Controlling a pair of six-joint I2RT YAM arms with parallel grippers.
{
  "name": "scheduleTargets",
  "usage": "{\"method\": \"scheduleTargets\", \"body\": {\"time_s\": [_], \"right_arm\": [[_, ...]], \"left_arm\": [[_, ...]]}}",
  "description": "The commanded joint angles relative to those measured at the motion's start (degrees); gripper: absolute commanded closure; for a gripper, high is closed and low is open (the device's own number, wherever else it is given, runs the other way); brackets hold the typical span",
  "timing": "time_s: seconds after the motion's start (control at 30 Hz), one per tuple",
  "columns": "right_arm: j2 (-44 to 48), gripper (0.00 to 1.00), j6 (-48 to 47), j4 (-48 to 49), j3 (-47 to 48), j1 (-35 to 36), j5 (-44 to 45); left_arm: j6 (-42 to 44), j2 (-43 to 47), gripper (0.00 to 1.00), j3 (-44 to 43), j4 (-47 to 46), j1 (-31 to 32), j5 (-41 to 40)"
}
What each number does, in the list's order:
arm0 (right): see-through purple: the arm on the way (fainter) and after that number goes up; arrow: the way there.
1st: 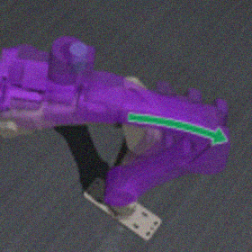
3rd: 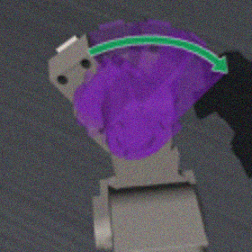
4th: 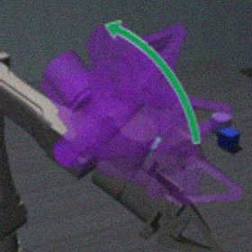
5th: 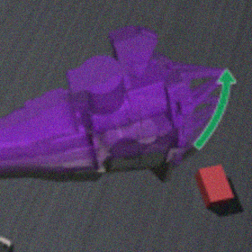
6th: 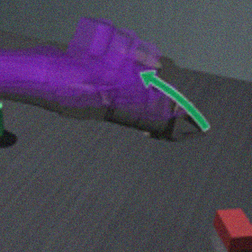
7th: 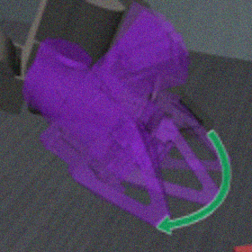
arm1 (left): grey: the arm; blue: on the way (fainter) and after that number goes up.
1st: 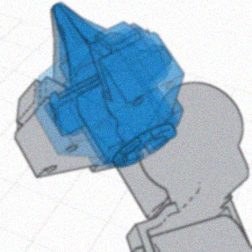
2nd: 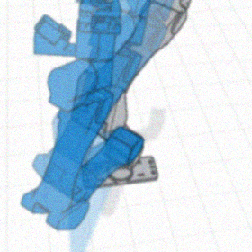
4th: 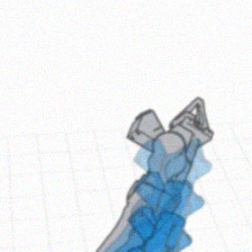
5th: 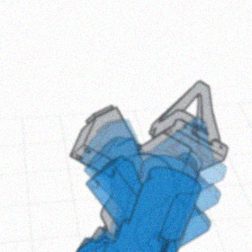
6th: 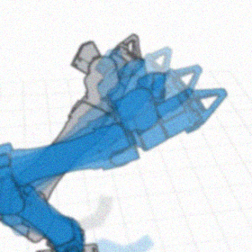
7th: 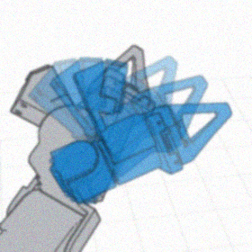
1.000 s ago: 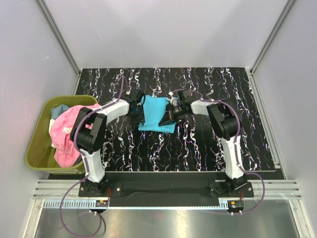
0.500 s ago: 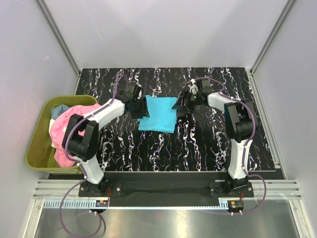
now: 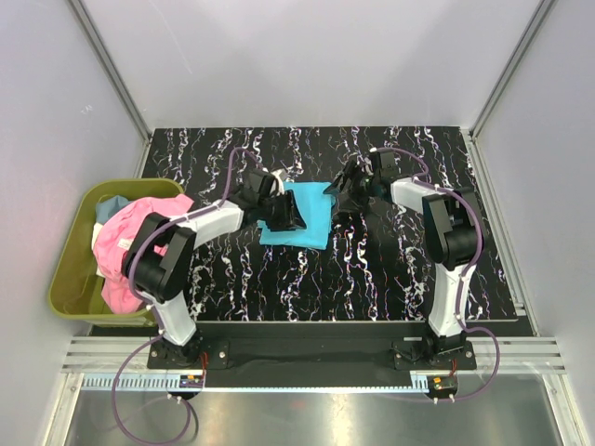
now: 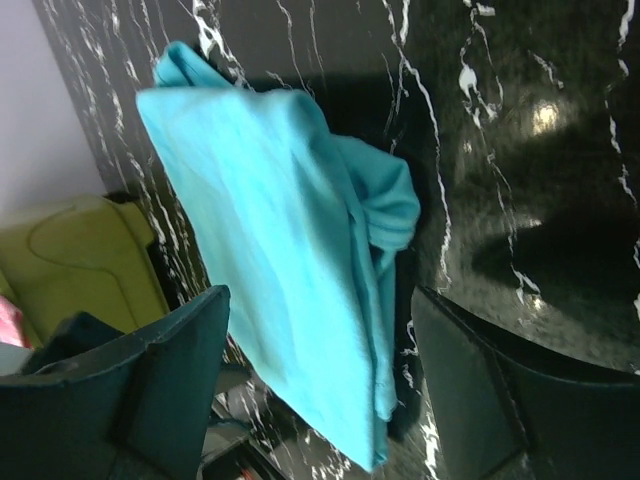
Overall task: Fold and stack the t-shirts
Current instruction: Fold the tshirt
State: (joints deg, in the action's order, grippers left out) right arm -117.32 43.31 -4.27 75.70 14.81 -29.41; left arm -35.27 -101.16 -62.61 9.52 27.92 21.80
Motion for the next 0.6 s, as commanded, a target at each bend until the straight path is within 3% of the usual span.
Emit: {"method": "scheduleTargets", "body": {"time_s": [0.0, 0.37, 0.57], "right_arm": [[-1.4, 0.2, 4.1, 5.8, 0.0, 0.4, 1.9], [-9.0, 0.25, -0.8, 4.7, 7.6, 1.2, 1.6], [-11.4, 0.38, -0.8, 11.0, 7.4, 0.7, -1.0]], "left_arm": [[-0.9, -1.8, 0.53, 0.7, -5.7, 0.9, 1.9], [2.0, -3.4, 0.53, -0.1, -3.0, 3.9, -3.4], [2.7, -4.5, 0.53, -0.2, -0.6, 4.6, -5.5]]}}
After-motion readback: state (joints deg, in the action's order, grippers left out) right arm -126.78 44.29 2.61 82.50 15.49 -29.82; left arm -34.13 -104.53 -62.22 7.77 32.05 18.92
